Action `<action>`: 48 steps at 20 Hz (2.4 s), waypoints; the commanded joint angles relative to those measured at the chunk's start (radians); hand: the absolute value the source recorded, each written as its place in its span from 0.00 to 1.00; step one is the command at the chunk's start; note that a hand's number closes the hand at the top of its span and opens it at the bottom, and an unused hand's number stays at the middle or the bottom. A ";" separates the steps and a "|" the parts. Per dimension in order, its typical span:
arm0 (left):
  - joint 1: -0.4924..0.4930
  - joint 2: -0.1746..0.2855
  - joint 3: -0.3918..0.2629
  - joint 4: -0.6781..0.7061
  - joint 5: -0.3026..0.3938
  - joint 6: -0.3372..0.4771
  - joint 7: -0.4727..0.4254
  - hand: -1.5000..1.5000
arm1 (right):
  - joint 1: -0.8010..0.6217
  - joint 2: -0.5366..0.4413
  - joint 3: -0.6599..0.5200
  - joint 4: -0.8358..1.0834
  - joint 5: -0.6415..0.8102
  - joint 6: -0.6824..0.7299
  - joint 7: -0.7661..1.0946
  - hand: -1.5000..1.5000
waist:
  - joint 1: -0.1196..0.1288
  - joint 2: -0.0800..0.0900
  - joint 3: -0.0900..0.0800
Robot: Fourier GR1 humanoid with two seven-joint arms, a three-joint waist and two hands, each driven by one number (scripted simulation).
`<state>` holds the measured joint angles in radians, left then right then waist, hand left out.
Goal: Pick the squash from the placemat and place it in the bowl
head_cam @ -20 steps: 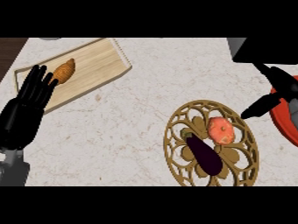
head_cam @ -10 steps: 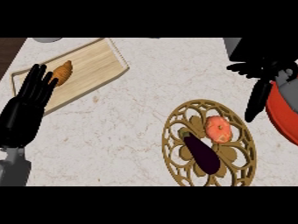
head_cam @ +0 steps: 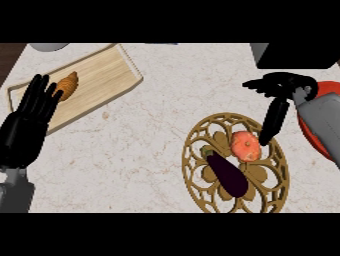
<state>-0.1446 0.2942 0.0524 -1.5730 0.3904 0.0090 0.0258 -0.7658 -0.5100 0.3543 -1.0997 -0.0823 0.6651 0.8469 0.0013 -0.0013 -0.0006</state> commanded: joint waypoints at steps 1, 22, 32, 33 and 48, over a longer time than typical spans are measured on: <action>0.050 -0.012 -0.002 -0.088 -0.012 0.012 0.028 0.50 | 0.109 0.005 -0.014 -0.125 0.008 0.017 0.086 0.00 | -0.003 -0.003 0.000; 0.041 -0.044 0.061 -0.110 -0.041 -0.043 0.106 0.50 | 0.329 0.132 -0.090 -0.222 0.435 -0.058 -0.160 0.00 | 0.002 0.001 0.001; 0.021 -0.043 0.121 0.016 -0.045 -0.135 -0.012 0.50 | 0.300 0.199 -0.106 0.005 0.596 -0.085 -0.315 0.00 | 0.002 0.002 0.000; -0.065 -0.073 0.086 0.007 -0.074 -0.051 0.069 0.50 | 0.259 0.248 -0.122 -0.044 0.568 -0.039 -0.198 0.00 | 0.000 0.002 0.000; 0.026 -0.095 0.084 -0.097 -0.078 -0.078 0.086 0.50 | 0.210 0.184 -0.057 0.041 0.806 -0.039 -0.534 1.00 | 0.004 0.001 0.001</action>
<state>-0.1316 0.2082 0.1438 -1.6165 0.3114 -0.0766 0.0765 -0.5419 -0.3323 0.3035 -1.0704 0.6882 0.6066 0.3565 0.0043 -0.0052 -0.0048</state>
